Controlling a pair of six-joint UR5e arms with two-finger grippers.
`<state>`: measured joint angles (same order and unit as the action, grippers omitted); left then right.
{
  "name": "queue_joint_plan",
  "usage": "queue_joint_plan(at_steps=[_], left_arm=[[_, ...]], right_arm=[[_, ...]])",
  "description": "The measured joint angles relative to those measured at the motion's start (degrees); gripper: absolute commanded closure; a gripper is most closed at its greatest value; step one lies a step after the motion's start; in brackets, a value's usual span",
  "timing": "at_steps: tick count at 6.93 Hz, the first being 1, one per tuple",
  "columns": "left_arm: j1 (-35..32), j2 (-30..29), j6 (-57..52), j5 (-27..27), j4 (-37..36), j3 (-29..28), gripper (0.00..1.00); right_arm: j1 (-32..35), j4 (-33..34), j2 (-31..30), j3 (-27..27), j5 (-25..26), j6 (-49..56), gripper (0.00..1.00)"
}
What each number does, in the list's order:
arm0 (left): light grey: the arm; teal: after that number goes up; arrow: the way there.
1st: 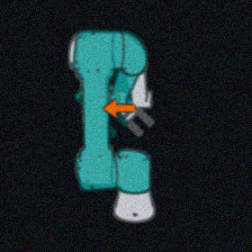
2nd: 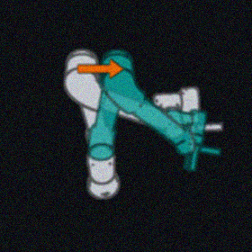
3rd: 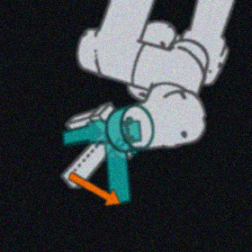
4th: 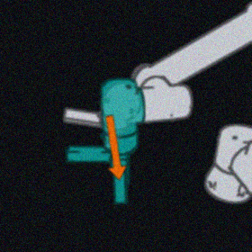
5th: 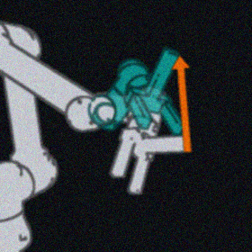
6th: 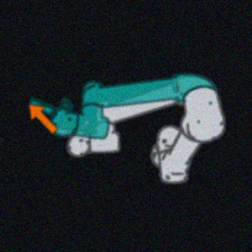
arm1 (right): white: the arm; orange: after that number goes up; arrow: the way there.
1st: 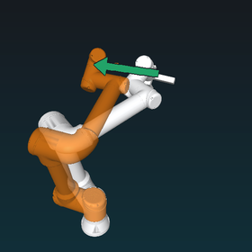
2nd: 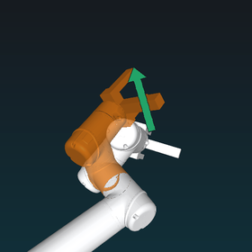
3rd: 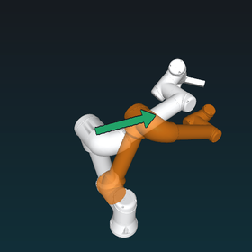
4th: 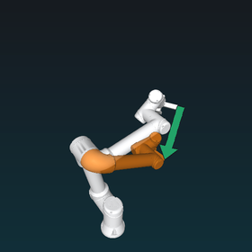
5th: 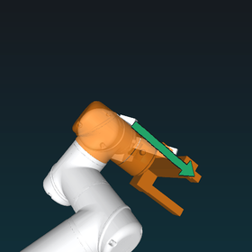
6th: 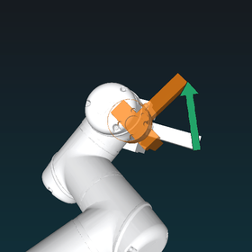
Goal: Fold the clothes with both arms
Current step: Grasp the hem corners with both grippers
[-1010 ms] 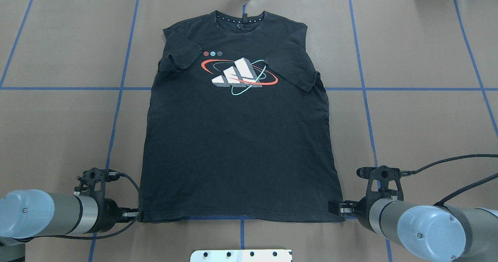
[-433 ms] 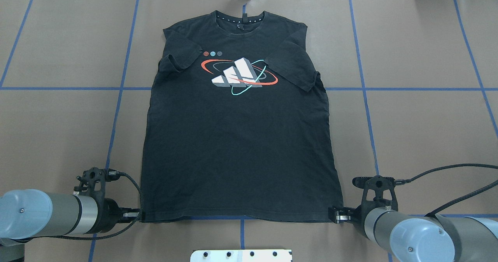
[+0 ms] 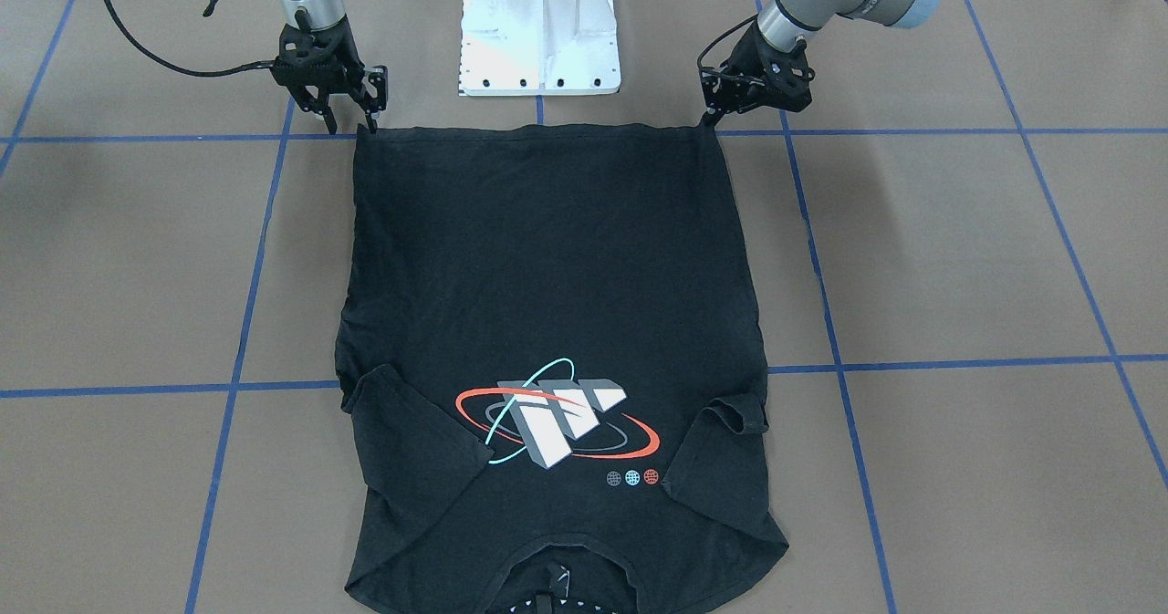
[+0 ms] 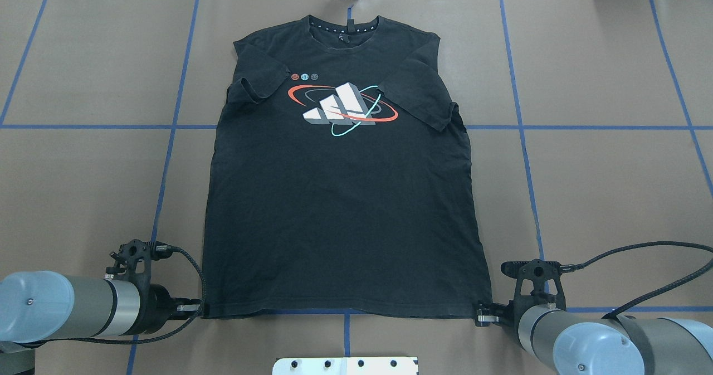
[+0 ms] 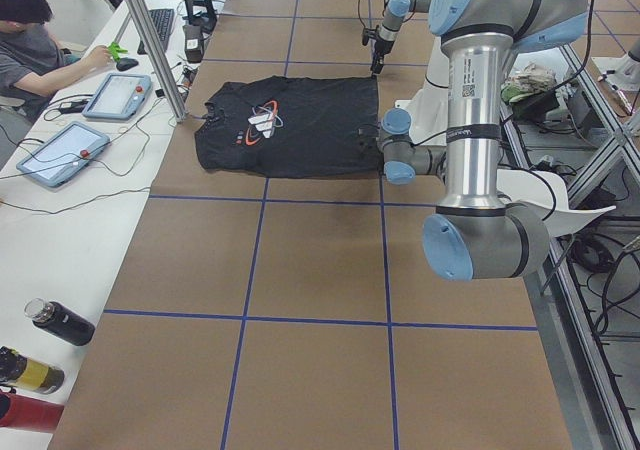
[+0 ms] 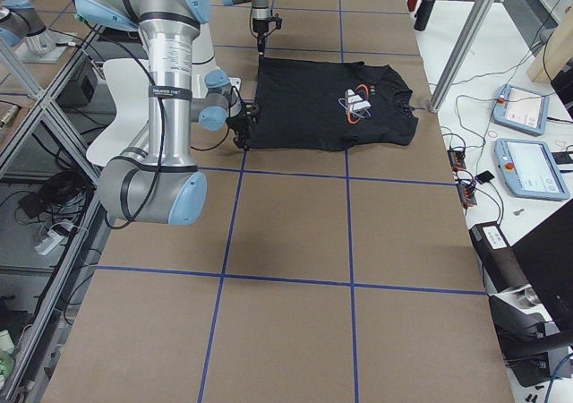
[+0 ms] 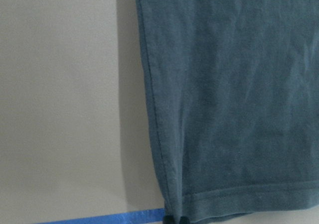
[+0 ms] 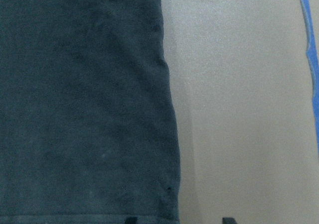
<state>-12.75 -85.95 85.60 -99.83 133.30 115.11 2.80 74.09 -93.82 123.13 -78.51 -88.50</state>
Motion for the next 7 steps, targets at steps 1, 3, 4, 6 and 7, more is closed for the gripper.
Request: queue_joint_plan(at_steps=[1, 3, 4, 6, 7], left_arm=[[0.0, 0.0, 0.0, 0.0, 0.0, 0.1, 1.00], [0.0, 0.0, 0.0, 0.0, 0.0, 0.4, 1.00], [0.0, 0.0, 0.0, 0.0, 0.0, 0.4, 1.00], [0.0, 0.0, 0.0, 0.0, 0.0, 0.4, 1.00], [0.0, 0.0, 0.0, 0.0, 0.0, 0.4, 1.00]], right_arm=[[-0.4, 0.0, 0.1, -0.1, 0.4, 0.0, 0.38], [-0.8, 0.0, 0.3, -0.5, 0.6, 0.0, 0.57], [-0.8, 0.0, 0.4, -0.6, 0.7, 0.0, 0.68], [-0.8, 0.0, 0.9, -0.7, 0.7, 0.0, 0.75], [-0.7, 0.1, 1.1, -0.7, 0.6, 0.0, 0.74]])
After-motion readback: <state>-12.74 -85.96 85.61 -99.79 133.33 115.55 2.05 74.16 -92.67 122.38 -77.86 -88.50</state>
